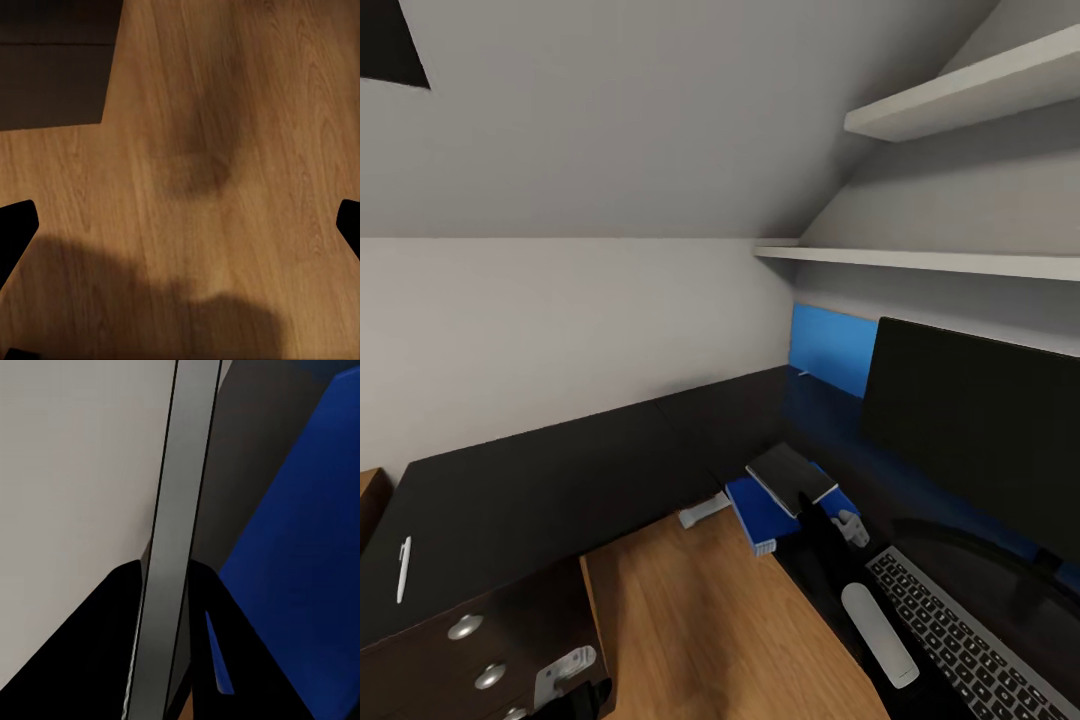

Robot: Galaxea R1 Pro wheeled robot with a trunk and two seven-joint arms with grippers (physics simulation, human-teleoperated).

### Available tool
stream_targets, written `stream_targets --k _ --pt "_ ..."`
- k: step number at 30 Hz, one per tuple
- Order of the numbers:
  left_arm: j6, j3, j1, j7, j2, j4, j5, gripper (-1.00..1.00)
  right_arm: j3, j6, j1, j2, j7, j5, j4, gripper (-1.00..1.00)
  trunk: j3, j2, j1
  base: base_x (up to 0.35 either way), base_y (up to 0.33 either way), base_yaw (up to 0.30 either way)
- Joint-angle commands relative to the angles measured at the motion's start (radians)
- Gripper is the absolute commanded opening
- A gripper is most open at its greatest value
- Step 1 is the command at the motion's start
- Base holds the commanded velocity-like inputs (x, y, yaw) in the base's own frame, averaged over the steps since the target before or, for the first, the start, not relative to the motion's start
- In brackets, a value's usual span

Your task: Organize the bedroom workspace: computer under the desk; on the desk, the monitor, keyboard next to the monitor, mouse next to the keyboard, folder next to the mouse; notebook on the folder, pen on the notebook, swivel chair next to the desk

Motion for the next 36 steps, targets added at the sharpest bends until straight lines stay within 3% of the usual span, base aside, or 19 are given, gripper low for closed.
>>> stream_targets --k 1,20,27,36 --pt "0.006 0.002 -0.001 0.004 -0.001 -0.001 0.010 1.00 0.003 -0.006 -0.001 -0.001 0.003 -0.011 0.001 -1.00 -0.001 -0.001 0.000 0.022 0.000 0.000" --pt "0.006 0.002 -0.001 0.001 -0.001 0.001 0.011 1.00 0.001 -0.003 -0.001 -0.001 -0.001 -0.011 0.001 -1.00 -0.001 -0.001 0.000 0.017 0.000 0.000" --pt "0.007 0.002 -0.001 0.001 -0.001 0.001 0.012 1.00 -0.001 -0.003 -0.001 -0.001 -0.052 -0.012 0.002 -1.00 -0.001 -0.001 0.000 0.000 0.000 0.000" --pt "0.007 0.002 -0.001 0.001 -0.001 0.001 0.013 1.00 -0.001 -0.001 -0.001 -0.001 -0.061 -0.013 0.006 -1.00 -0.001 -0.001 0.000 0.000 0.000 0.000"
